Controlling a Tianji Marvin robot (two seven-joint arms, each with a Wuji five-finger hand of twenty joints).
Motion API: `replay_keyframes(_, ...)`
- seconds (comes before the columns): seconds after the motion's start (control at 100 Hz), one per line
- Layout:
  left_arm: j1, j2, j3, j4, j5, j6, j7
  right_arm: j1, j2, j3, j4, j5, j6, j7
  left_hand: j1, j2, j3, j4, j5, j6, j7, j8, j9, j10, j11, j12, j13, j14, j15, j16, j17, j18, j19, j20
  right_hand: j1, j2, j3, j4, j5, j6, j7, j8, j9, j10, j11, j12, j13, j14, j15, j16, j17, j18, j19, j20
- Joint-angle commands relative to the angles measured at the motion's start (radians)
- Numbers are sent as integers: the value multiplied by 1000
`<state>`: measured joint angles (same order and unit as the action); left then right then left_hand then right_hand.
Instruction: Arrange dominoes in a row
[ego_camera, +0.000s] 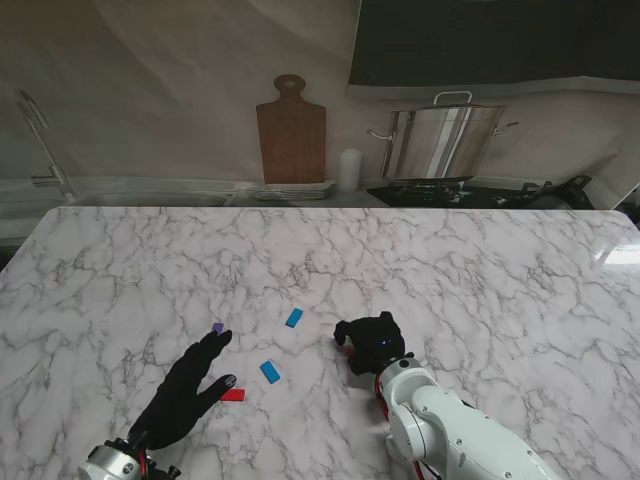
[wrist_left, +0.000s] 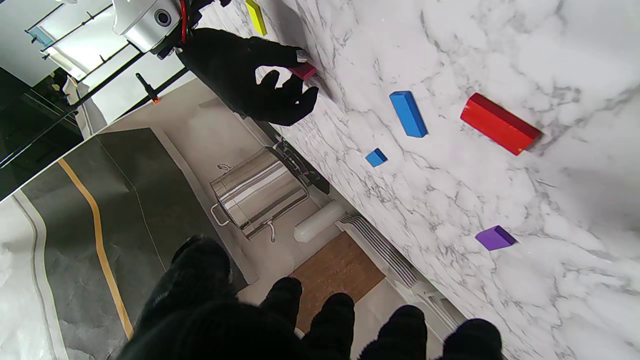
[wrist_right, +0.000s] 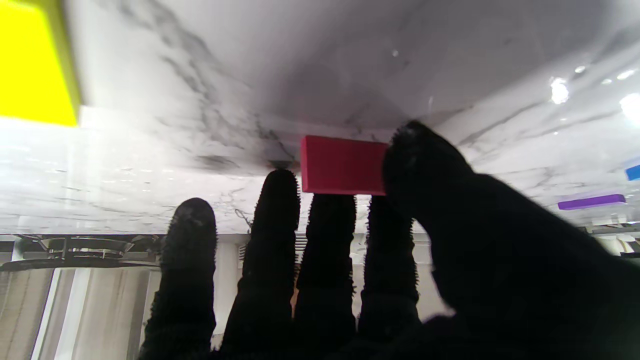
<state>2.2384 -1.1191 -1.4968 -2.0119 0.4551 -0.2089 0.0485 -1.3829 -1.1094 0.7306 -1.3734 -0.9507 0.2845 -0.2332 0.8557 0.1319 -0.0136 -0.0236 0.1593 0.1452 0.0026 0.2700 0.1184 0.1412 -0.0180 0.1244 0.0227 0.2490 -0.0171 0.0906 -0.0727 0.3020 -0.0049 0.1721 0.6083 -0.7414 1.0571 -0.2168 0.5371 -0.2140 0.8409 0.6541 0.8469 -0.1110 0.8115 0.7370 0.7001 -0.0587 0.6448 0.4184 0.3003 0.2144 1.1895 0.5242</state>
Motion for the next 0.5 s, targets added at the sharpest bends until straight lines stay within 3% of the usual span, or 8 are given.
replay_keyframes(0.0,5,0,1,3,0,-3,-15,-14,0,-3,13,-2,13,6,26,25,-10,21,-27,-18,-19,-19,-26,-24,-2,-8,-20,-28,-2,7,2,-19,3,17,-29,9,-3,14,26,-13,31,-27,-6,9,45,15,47,36,54,26,-20,22,-1,19)
replay_keyframes(0.27,6,0,0,4,-1,-5,-14,-8,-2,-7,18,-7,31,-3,26,24,-10,21,-27,-18,-17,-21,-26,-24,-2,-8,-20,-27,-3,5,1,-19,4,20,6,34,-43,4,99,-120,143,-117,10,21,38,34,53,39,64,30,-19,26,1,28)
replay_keyframes(0.49,5,0,-2,5,-2,-6,-14,-1,-4,-13,23,-6,33,-8,26,24,-10,21,-27,-18,-16,-22,-27,-24,-2,-9,-20,-27,-3,4,1,-19,4,22,17,53,-49,3,150,-142,157,-130,22,23,36,39,60,38,70,32,-15,25,3,29)
